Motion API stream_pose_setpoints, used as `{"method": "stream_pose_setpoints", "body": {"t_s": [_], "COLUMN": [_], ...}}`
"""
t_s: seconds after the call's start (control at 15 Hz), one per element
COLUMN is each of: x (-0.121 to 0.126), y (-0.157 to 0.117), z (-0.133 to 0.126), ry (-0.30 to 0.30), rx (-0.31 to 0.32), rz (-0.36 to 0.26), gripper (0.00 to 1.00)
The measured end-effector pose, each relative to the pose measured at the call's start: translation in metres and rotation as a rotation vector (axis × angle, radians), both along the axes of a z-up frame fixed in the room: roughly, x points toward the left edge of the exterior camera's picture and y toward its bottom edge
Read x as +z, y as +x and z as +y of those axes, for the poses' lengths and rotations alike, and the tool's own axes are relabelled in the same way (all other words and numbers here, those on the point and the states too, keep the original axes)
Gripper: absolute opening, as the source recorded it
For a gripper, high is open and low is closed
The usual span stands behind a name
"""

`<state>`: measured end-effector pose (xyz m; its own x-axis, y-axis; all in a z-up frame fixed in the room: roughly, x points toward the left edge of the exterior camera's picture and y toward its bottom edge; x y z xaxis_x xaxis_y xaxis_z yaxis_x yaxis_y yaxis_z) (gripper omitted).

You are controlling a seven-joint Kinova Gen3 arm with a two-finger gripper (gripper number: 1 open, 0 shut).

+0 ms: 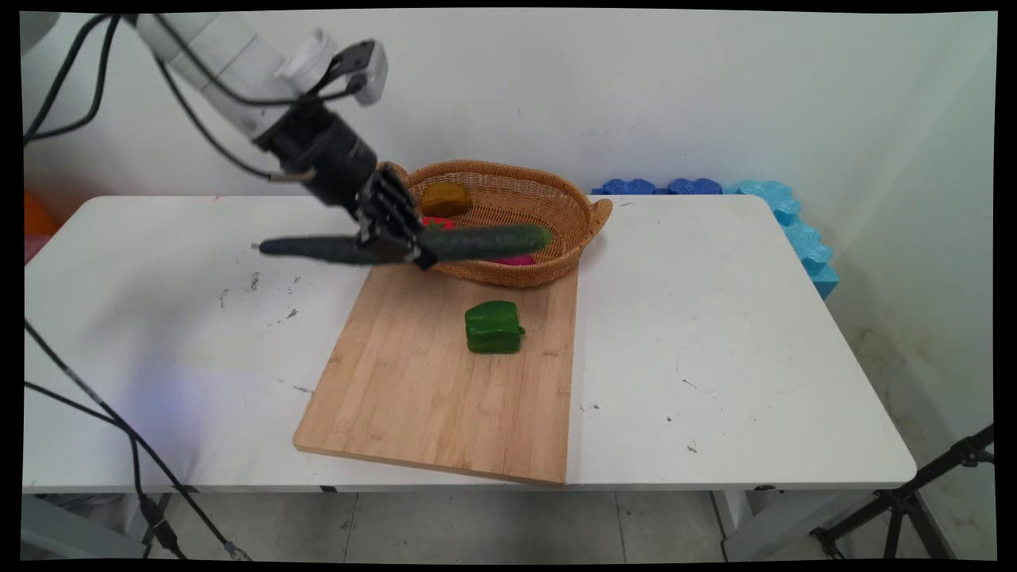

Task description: Place the picked object on the cutting board

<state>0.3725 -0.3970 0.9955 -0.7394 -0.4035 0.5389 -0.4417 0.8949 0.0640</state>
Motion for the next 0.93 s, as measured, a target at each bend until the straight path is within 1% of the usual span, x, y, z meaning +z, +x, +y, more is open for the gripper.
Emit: {"method": "stream_pose_setpoints", "body": {"t_s": [0.2,0.4,0.6,0.8,0.93], "x": [-0.02,-0.037,-0.057,-0.08,-0.091], "y": [-0.006,-0.009,-0.013,-0.018,-0.021], "z": [0.027,0.041,0.045,0.042,0.04], "ry": [0.027,0.034,0.025,0.009,0.002], "rx": [-0.002,-0.001,0.001,-0.001,-0.004], "rz": [0.02,0.032,0.043,0.052,0.056], "gripper": [0.0,0.0,0.0,0.0,0.0]}}
